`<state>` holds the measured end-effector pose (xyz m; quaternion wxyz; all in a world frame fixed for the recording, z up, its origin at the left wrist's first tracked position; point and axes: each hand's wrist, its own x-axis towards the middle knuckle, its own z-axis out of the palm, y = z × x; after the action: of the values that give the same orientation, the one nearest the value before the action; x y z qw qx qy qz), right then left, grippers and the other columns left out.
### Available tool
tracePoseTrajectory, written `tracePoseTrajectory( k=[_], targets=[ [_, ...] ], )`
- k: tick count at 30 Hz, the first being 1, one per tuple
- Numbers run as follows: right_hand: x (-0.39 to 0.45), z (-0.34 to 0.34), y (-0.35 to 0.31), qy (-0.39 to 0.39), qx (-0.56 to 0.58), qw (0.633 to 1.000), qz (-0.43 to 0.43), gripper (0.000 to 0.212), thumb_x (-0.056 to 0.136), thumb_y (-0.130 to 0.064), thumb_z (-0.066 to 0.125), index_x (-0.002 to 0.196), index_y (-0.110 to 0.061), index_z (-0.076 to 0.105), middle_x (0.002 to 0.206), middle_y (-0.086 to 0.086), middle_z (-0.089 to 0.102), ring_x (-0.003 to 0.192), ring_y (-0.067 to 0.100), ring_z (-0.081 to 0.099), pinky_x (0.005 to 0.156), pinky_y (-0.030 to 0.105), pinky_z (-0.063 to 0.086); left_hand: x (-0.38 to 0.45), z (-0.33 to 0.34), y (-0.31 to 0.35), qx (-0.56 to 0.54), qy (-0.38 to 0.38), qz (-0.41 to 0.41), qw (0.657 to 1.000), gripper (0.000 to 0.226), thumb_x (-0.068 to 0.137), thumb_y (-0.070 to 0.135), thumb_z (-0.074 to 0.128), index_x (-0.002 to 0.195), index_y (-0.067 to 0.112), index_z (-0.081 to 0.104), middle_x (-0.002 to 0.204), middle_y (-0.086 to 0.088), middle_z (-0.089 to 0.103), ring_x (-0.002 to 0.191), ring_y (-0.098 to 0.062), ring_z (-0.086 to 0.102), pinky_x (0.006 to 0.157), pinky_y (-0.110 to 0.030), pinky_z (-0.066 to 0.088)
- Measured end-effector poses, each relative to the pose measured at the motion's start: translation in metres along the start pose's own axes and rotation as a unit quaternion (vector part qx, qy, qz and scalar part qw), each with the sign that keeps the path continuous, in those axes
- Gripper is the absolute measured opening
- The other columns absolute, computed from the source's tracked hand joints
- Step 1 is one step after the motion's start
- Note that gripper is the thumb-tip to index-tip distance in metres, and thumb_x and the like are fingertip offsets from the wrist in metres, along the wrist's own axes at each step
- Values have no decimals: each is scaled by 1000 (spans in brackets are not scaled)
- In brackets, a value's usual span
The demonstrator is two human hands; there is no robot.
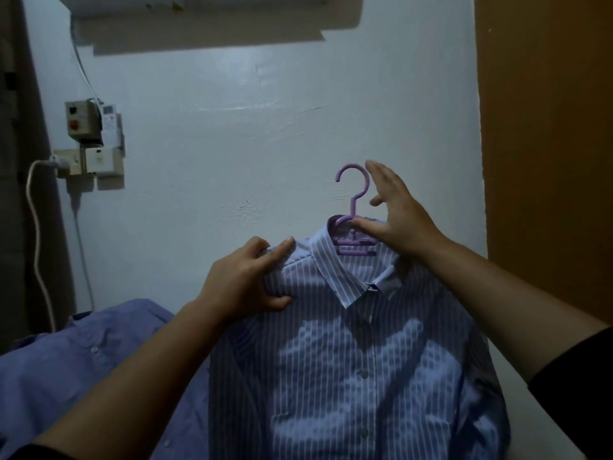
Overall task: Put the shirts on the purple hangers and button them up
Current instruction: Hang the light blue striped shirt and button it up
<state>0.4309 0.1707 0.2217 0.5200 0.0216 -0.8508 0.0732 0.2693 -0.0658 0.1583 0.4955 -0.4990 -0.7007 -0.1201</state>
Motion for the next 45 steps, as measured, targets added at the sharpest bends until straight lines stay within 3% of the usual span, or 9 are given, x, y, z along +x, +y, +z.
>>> tracePoseTrajectory(
  k=[5, 9, 15, 19, 22, 29, 34, 41, 45],
  targets=[
    [-17, 8, 30, 53, 111, 978, 169, 50, 96, -40, 47, 142, -22, 40, 144, 2, 44, 126, 19, 47, 109, 45, 32, -11, -7, -28, -8, 20, -71, 997, 91, 54, 70, 56, 136, 31, 45, 100, -4, 58, 71, -25, 65, 51, -30, 51],
    [-31, 13, 49, 37, 134, 957, 256, 32, 96, -30, 50, 121, -13, 63, 121, 7, 62, 111, 24, 56, 102, 40, 40, -17, -12, -46, -1, 21, -92, 996, 90, 54, 71, 56, 134, 30, 48, 98, -4, 58, 70, -25, 65, 49, -30, 51],
    [-25, 15, 37, 142, 320, 897, 269, 19, 87, -15, 65, 104, -6, 70, 98, 4, 66, 77, 0, 57, 76, 18, 46, -24, -11, -56, 44, -20, -113, 992, 96, 54, 76, 50, 137, 28, 52, 102, -7, 60, 73, -28, 64, 53, -29, 47],
    [-25, 19, 30, 180, 308, 903, 240, 8, 87, -18, 65, 93, -17, 71, 102, 0, 67, 86, 3, 60, 77, 9, 46, -20, -15, -54, 28, -21, -155, 987, 104, 50, 78, 46, 142, 30, 46, 108, -6, 57, 84, -27, 63, 62, -30, 47],
    [-26, 18, 33, 156, 353, 881, 275, 11, 90, -22, 62, 98, -18, 69, 115, 5, 64, 101, 16, 59, 85, 23, 45, -20, -17, -52, 9, -2, -149, 989, 102, 50, 76, 49, 140, 26, 49, 102, -7, 58, 79, -27, 62, 60, -30, 47],
    [-13, 26, 6, 135, 74, 971, 181, 19, 90, -34, 60, 100, -21, 70, 113, 0, 63, 114, 23, 49, 99, 41, 35, -23, -12, -47, 15, -20, -92, 995, 92, 55, 71, 54, 133, 23, 55, 92, -6, 58, 63, -26, 61, 49, -27, 48],
    [11, 27, -30, -10, 119, 977, 178, 24, 81, -37, 69, 84, -14, 75, 88, 5, 73, 86, 23, 65, 80, 41, 52, -25, -5, -41, 2, -28, -89, 996, 91, 55, 71, 55, 134, 25, 53, 93, -6, 59, 64, -26, 62, 48, -27, 47],
    [18, 33, -39, 1, 277, 929, 246, 8, 87, -11, 65, 90, -4, 67, 70, 7, 64, 50, 15, 56, 46, 23, 49, -26, -3, -38, -14, -28, -83, 996, 94, 54, 71, 55, 137, 27, 48, 94, -5, 58, 64, -23, 61, 49, -24, 44],
    [6, 23, -19, 36, 283, 935, 212, 15, 91, -14, 60, 101, -5, 68, 83, 2, 65, 73, 15, 60, 62, 12, 50, -31, -2, -45, -33, -26, -102, 994, 96, 54, 73, 55, 137, 25, 50, 96, -5, 58, 67, -22, 60, 51, -25, 46]
  ],
)
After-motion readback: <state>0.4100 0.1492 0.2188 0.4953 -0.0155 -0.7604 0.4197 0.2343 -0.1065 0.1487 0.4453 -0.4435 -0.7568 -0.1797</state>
